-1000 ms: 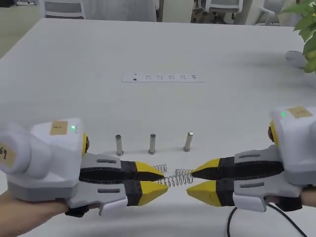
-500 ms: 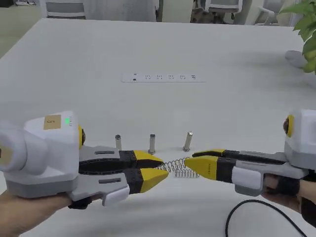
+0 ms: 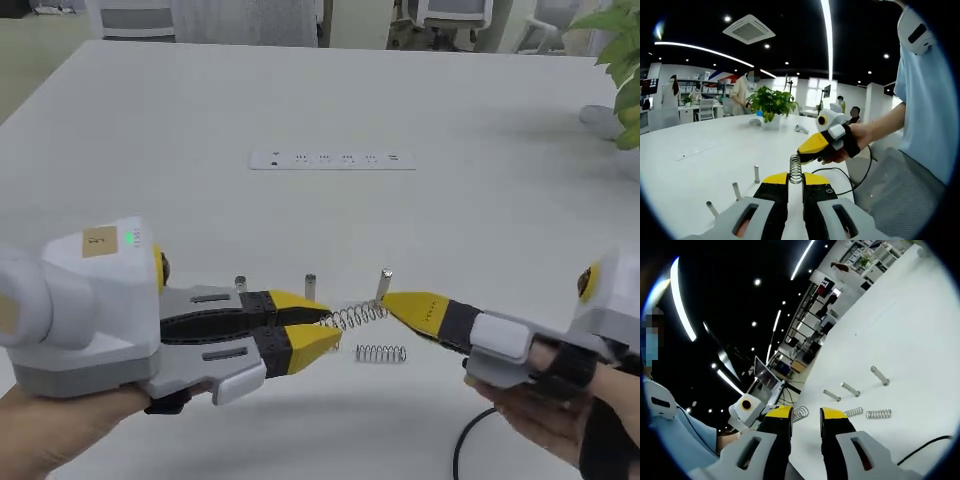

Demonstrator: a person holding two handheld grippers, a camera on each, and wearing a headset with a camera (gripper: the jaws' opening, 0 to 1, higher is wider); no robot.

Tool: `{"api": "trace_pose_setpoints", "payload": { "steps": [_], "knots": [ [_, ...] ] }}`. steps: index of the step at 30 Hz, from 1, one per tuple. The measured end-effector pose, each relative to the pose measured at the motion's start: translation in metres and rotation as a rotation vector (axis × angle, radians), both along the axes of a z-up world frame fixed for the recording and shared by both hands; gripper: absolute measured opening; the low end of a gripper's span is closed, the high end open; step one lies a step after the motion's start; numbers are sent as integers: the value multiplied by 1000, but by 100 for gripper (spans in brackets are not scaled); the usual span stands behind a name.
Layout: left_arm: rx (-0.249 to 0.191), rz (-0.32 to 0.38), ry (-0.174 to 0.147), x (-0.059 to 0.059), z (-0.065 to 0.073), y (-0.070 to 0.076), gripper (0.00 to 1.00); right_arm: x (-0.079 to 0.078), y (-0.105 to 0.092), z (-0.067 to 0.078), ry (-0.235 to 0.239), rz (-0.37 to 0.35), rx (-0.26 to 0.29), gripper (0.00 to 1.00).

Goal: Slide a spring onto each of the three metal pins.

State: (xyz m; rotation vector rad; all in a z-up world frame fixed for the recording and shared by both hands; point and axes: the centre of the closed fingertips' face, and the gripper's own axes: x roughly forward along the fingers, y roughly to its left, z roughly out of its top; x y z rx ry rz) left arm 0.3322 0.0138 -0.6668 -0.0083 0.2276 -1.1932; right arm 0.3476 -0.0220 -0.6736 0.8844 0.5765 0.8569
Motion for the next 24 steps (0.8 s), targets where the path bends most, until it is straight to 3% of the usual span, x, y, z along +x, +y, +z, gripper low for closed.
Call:
{"api": "trace_pose_setpoints", "payload": {
  "steps": [8,15,24],
  "knots": [
    [-2,5,-7,1,2,1,2,-1,4,-5,67,-7,73,16],
    [7,3,-8,0,0,2,2,0,7,-3,95,-8,137,13],
    [5,6,-10,1,0,2,2,-4,13,-3,93,4,133,11]
  ]
}}
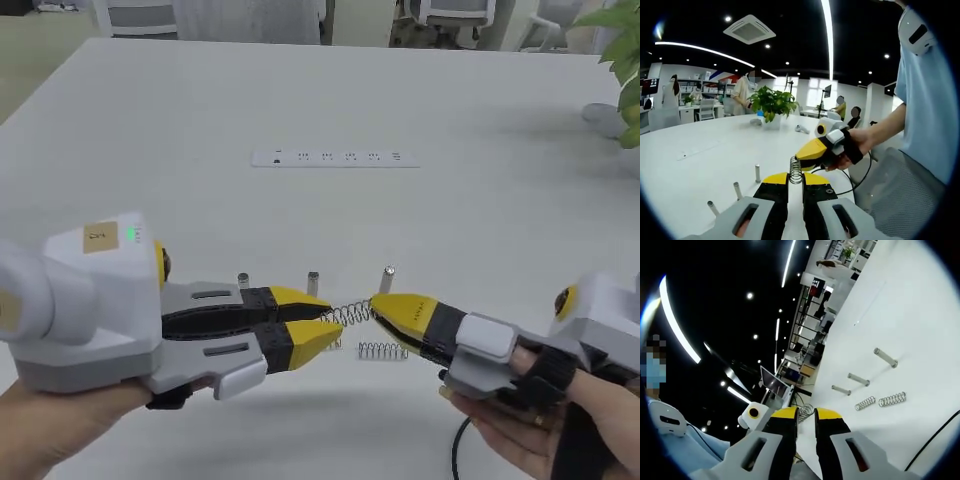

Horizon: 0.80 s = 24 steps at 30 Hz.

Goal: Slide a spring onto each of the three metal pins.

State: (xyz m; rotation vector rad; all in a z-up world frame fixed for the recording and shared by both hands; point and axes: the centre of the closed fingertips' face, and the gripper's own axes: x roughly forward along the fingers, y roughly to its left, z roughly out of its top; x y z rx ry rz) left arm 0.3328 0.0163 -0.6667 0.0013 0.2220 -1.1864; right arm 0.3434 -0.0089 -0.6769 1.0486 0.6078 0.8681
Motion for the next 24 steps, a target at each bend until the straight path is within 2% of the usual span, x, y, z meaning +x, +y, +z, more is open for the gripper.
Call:
{"api": "trace_pose_setpoints", "payload": {
  "steps": [9,15,20,24],
  "knots": [
    [8,-4,3,-1,-2,1,2,0,0,3,-8,-1,2,9],
    [19,-6,8,0,-5,0,2,3,3,3,-35,7,-44,9],
    [25,-3,5,2,-7,0,2,5,5,7,-93,23,-115,9],
    [31,2,-4,3,-7,1,2,7,7,11,-177,41,-207,8]
  ]
}}
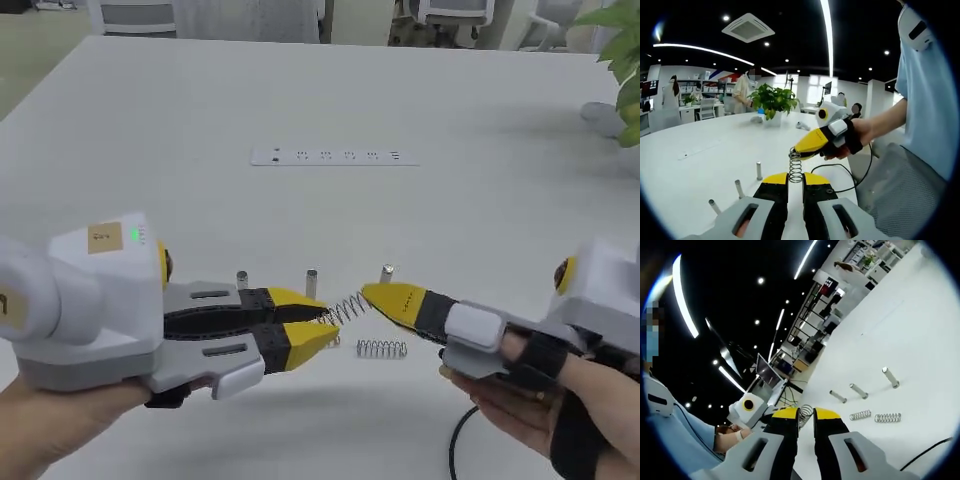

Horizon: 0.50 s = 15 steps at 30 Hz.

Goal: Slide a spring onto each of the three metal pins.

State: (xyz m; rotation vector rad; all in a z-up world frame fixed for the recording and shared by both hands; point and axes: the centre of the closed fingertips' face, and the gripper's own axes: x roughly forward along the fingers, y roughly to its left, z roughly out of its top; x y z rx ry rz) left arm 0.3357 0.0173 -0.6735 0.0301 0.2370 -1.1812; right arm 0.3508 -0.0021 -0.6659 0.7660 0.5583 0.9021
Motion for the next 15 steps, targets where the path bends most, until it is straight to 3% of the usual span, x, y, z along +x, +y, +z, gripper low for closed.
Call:
{"api": "trace_pose_setpoints", "payload": {
  "steps": [5,11,15],
  "knots": [
    [10,4,-3,1,-2,0,2,0,6,5,-98,33,-135,8],
    [30,11,-10,2,-5,2,3,-1,15,10,-166,70,-228,8],
    [40,12,-8,2,-8,3,3,-3,20,11,-238,111,-316,8]
  ]
}}
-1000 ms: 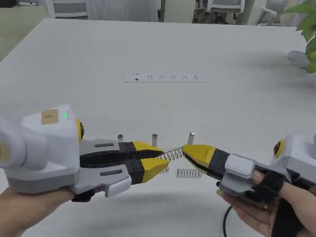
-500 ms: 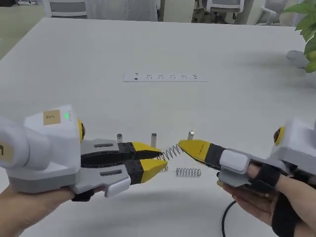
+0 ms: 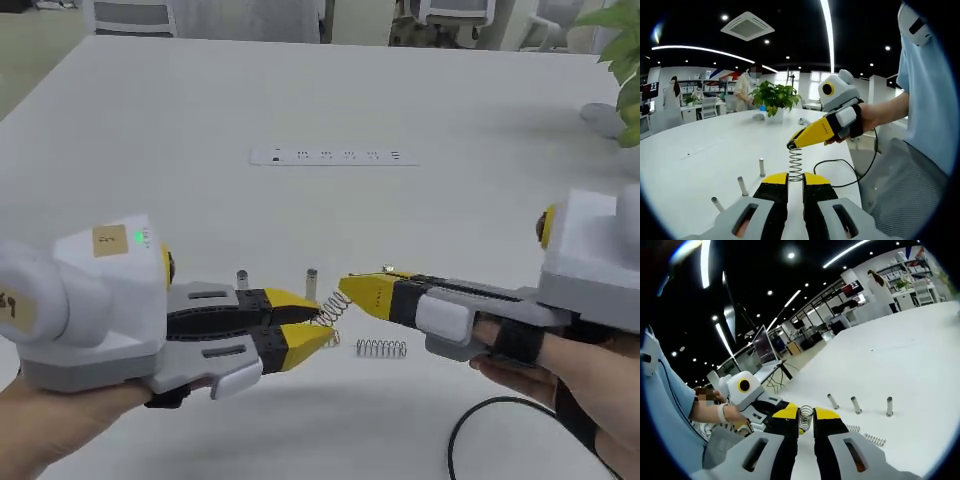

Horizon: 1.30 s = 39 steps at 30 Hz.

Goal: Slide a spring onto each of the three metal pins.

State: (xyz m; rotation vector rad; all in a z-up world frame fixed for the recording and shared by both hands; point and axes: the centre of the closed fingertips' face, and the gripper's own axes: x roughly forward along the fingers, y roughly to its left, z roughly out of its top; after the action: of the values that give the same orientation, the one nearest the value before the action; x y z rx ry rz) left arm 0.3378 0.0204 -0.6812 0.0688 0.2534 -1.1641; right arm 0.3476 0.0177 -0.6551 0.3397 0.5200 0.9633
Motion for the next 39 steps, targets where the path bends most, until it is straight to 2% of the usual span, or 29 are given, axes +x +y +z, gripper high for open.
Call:
{"api": "trace_pose_setpoints", "payload": {
  "steps": [2,5,7,10,15,23,39],
  "knots": [
    [6,-2,3,-1,-1,0,3,-1,2,-1,-41,22,-55,8],
    [17,-2,1,-2,-4,0,3,-3,5,-1,-78,47,-105,8],
    [20,-4,0,-2,-5,0,3,-5,7,1,-89,55,-115,8],
    [31,-5,-6,-2,-7,-1,3,-7,10,0,-137,83,-180,8],
    [43,-1,-19,-2,-9,-1,3,-7,13,-2,-192,107,-235,8],
    [54,11,-50,-3,-10,1,2,-10,14,-3,-213,127,-263,8],
    [55,11,-49,-4,-13,3,2,-12,13,-7,-241,156,-313,9]
  ]
}}
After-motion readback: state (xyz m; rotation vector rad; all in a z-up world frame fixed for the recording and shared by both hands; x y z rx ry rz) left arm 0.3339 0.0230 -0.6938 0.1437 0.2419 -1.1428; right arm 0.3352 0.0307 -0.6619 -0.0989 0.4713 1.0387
